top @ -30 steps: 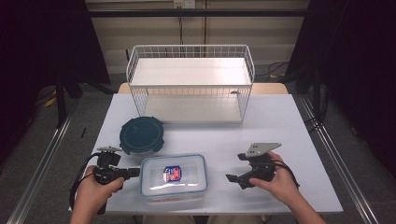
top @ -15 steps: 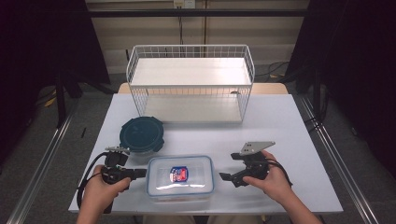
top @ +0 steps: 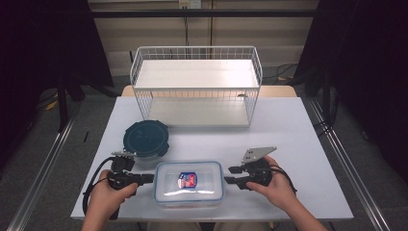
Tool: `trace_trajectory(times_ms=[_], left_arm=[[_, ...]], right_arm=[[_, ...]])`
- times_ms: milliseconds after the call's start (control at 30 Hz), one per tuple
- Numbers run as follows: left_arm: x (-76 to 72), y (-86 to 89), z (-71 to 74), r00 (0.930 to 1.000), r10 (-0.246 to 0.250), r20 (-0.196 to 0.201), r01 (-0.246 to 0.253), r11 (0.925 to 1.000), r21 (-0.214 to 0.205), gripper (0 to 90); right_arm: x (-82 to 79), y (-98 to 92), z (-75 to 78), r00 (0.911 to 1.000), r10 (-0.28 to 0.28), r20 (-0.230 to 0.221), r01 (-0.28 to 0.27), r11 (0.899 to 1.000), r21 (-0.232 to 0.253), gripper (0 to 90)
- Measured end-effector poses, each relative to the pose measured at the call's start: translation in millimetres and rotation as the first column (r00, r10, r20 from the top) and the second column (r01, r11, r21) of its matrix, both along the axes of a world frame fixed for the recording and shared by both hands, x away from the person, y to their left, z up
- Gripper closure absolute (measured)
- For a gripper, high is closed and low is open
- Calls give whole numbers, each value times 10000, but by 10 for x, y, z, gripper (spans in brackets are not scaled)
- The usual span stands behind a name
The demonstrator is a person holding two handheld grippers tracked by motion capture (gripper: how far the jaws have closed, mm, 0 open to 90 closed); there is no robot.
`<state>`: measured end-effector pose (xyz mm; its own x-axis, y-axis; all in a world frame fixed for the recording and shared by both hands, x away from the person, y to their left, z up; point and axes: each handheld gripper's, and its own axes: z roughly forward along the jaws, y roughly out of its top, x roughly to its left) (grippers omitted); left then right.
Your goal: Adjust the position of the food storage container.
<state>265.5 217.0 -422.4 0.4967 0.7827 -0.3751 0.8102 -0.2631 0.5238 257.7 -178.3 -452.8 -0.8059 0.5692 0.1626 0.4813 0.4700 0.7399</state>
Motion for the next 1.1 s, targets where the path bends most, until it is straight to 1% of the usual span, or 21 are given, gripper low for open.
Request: trace_trajectory(times_ms=[33,67,100,133,167,200,267,367,567,633,700,733,767,800,867,900,933,967,1000,1033,1100], left_arm=[[1,-3,0,10000,5,41,-5,10000,23,892],[1,-3,2,10000,-11,23,11,10000,40,892],[2,-4,3,10000,-31,5,31,10000,26,894],[0,-8,2,10000,4,37,-4,10000,59,895],[-1,-9,2,10000,12,31,-12,10000,45,895],[0,-9,0,10000,11,29,-11,10000,40,895],[-2,-11,1,10000,17,38,-17,10000,42,896],[-2,-12,0,10000,17,27,-17,10000,50,900],[6,-10,-7,10000,63,-63,-64,9999,-85,900],[8,-6,-19,9999,111,-78,-113,9998,-185,900],[11,-16,-41,9998,98,-151,-99,9999,-57,900],[17,-18,-57,9997,-64,-219,67,9999,146,900],[18,-28,-77,9993,-162,-345,168,9997,179,896],[19,-24,-84,9991,-248,-334,255,9994,230,887],[15,-2,-78,9988,-285,-403,290,9995,119,883],[8,1,-76,9991,-199,-387,200,9998,3,883],[-2,12,-77,9986,-225,-469,222,9997,-71,887],[-2,12,-77,9986,-225,-469,222,9997,-71,893],[-4,20,-83,9973,-481,-552,485,9988,55,893],[-15,3,-100,9963,-547,-662,544,9985,-64,900],[-14,-11,-120,9949,-636,-783,640,9979,21,900]], right_arm=[[-1,3,5,9999,109,26,-109,9999,-7,636],[-1,3,5,9999,109,26,-109,9999,-7,636],[-7,9,12,9999,142,41,-142,9999,-31,667],[-24,21,31,9993,352,84,-351,9993,-116,711],[-24,21,31,9993,352,84,-351,9993,-116,711],[-31,25,37,9995,323,62,-322,9993,-166,740],[-40,35,42,9988,488,-53,-489,9988,-89,821],[-46,43,47,9976,691,-58,-692,9976,-73,867],[-53,34,50,9975,685,-168,-685,9976,-27,883],[-50,29,41,9971,725,-251,-722,9973,123,900],[-51,25,35,9974,660,-271,-657,9977,153,899],[-51,20,33,9972,688,-297,-682,9975,193,899],[-55,16,35,9970,702,-320,-696,9974,204,894],[-59,8,38,9966,767,-312,-761,9969,188,882],[-71,-10,44,9960,820,-355,-808,9962,339,877],[-80,-12,46,9961,808,-358,-794,9961,396,877],[-100,-5,50,9953,899,-359,-887,9955,325,878],[-100,-5,50,9953,899,-359,-887,9955,325,878],[-104,-2,45,9944,992,-364,-982,9948,273,883],[-118,15,37,9944,983,-378,-977,9951,167,893],[-119,18,39,9945,985,-371,-979,9951,168,894]])
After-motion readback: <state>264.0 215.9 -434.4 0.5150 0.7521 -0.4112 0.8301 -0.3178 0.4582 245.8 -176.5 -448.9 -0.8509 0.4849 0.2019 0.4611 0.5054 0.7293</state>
